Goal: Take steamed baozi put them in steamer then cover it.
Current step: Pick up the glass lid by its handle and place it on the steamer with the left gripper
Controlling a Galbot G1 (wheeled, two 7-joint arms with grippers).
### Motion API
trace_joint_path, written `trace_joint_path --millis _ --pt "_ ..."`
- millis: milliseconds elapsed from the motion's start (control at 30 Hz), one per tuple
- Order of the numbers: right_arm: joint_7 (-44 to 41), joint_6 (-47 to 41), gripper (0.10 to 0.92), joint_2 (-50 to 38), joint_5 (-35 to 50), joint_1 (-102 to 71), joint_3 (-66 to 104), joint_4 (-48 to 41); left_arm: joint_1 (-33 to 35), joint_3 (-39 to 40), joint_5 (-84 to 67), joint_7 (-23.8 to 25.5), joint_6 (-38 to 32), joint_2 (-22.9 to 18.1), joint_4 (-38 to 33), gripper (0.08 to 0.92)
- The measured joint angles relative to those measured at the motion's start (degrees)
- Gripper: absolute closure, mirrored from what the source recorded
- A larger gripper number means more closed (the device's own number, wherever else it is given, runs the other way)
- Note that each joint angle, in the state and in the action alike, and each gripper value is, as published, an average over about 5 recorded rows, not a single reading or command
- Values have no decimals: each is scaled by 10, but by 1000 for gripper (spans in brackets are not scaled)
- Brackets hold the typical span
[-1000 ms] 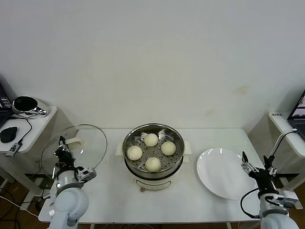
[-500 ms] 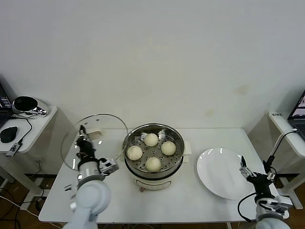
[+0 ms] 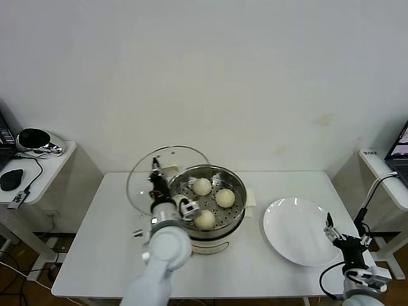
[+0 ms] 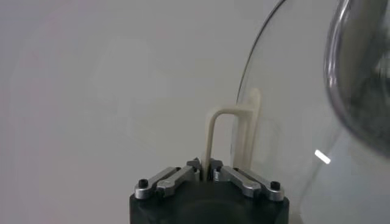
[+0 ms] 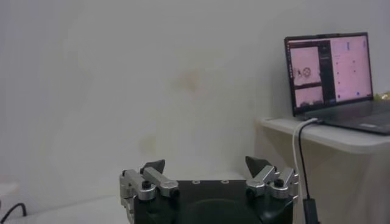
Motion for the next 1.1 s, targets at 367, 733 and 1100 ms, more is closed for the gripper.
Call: trace_joint_path --millis 367,733,1100 --pt "0 4 203 14 -8 -1 7 -3 -14 85 5 -6 0 -34 49 851" --pt "0 6 203 18 -11 2 10 -8 -26 106 18 -6 0 -46 82 851" --pt "-1 7 203 22 -14 6 9 -11 -22 98 52 1 0 -50 103 851"
